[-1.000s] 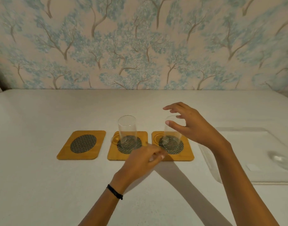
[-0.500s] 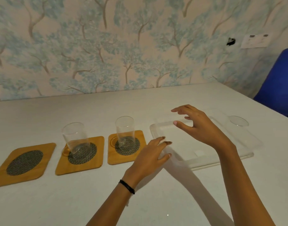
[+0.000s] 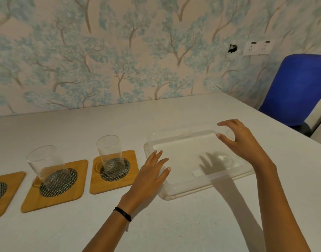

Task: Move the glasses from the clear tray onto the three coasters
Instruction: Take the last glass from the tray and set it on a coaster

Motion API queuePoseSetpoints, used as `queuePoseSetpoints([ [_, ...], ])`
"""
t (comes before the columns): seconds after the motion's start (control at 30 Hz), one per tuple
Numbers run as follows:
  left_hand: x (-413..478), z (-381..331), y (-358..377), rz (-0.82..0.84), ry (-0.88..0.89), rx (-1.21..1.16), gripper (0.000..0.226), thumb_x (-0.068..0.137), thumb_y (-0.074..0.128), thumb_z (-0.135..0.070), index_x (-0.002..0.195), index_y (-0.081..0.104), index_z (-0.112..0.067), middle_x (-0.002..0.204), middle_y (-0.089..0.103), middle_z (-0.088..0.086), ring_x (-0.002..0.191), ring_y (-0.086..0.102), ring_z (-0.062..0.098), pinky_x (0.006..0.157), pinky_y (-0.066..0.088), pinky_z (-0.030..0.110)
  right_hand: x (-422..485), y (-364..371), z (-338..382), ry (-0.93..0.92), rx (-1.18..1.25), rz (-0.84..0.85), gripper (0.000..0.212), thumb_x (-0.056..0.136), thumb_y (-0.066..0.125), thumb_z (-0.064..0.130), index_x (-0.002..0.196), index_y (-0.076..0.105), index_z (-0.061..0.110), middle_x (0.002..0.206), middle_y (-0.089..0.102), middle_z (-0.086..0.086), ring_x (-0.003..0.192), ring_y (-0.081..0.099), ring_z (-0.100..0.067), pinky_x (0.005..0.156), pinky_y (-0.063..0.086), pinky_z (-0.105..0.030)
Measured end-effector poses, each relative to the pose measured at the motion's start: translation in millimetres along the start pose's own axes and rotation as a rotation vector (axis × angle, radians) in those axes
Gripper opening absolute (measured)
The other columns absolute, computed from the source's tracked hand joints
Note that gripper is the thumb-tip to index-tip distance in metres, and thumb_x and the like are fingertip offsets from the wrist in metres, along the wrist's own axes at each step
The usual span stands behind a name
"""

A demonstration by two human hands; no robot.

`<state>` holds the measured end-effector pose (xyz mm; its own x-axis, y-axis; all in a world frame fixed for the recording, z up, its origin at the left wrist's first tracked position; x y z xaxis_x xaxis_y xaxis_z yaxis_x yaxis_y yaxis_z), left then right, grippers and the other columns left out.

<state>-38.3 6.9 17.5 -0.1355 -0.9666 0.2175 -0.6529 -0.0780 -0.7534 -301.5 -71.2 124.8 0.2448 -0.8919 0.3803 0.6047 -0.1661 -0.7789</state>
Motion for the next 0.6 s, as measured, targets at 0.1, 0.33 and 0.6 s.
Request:
queuePoseSetpoints([
  [0.1, -0.3, 2.1, 2.9, -0.021, -0.006, -0.022, 0.053, 0.091, 0.029, -0.055, 0.137, 0.039, -0.032, 0.155, 0.012, -0.018, 0.140, -0.006, -0.005, 0.114, 0.007, 0.028, -2.1, 3.9, -18.8, 0.079, -0.022, -0.002, 0.040, 0.088, 0.058, 0.028, 0.126, 0.052, 0.016, 0.137, 0.045, -0.012, 0.126, 0.043, -0.027, 0.101, 0.037, -0.035],
  [0.33, -0.2, 9.1, 7.2, -0.023, -0.018, -0.030, 0.057, 0.085, 0.022, -0.068, 0.134, 0.037, -0.043, 0.150, 0.007, -0.028, 0.138, -0.009, -0.012, 0.111, 0.007, 0.028, -2.5, 8.9, -43.8, 0.197, -0.039, 0.074, 0.051, 0.088, 0.059, 0.028, 0.135, 0.043, 0.018, 0.147, 0.034, -0.014, 0.135, 0.030, -0.033, 0.107, 0.032, -0.047],
  [0.6, -2.1, 1.6, 1.5, 0.012, -0.030, -0.003, 0.057, 0.086, 0.025, -0.062, 0.136, 0.039, -0.037, 0.154, 0.011, -0.021, 0.140, -0.007, -0.006, 0.113, 0.008, 0.028, -3.6, 11.2, -47.0, 0.245, -0.011, 0.050, 0.059, 0.085, 0.062, 0.034, 0.137, 0.039, 0.023, 0.146, 0.034, -0.014, 0.126, 0.044, -0.036, 0.101, 0.040, -0.047],
])
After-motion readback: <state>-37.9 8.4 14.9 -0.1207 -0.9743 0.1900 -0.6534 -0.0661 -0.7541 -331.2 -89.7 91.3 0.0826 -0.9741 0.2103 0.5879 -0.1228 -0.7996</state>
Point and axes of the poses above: each hand's wrist, its own x-axis towards the middle knuckle, its own y-axis out of the palm, z = x × y, the point moved 3 cm from there along x, towards the middle knuckle
